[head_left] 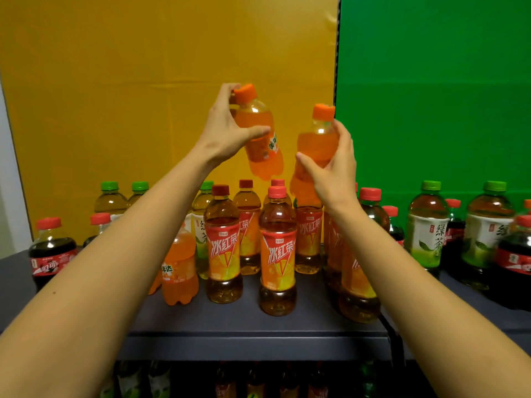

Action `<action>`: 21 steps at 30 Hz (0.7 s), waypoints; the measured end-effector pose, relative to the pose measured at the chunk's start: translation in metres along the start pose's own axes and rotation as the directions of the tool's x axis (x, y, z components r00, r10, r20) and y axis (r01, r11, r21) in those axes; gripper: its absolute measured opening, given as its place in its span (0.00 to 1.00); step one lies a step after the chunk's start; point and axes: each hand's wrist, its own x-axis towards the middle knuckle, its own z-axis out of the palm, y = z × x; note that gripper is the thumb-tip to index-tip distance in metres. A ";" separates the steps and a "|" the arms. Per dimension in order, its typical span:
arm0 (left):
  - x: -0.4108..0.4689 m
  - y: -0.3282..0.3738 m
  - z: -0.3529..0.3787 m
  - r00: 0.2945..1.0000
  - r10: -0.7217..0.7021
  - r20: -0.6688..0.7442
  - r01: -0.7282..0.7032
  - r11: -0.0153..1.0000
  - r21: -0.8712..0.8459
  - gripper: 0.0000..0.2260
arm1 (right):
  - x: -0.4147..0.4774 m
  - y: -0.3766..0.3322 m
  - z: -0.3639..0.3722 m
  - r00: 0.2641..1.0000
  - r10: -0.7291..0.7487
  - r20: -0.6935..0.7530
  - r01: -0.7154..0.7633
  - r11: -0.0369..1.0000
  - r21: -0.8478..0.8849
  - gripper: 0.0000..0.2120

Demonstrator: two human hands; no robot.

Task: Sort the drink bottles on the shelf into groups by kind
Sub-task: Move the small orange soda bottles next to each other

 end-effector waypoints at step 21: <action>-0.088 0.122 0.128 0.981 -0.067 -0.180 -0.086 0.687 -0.722 0.23 | -0.030 0.015 -0.175 0.991 0.116 0.064 -0.132 0.862 0.489 0.25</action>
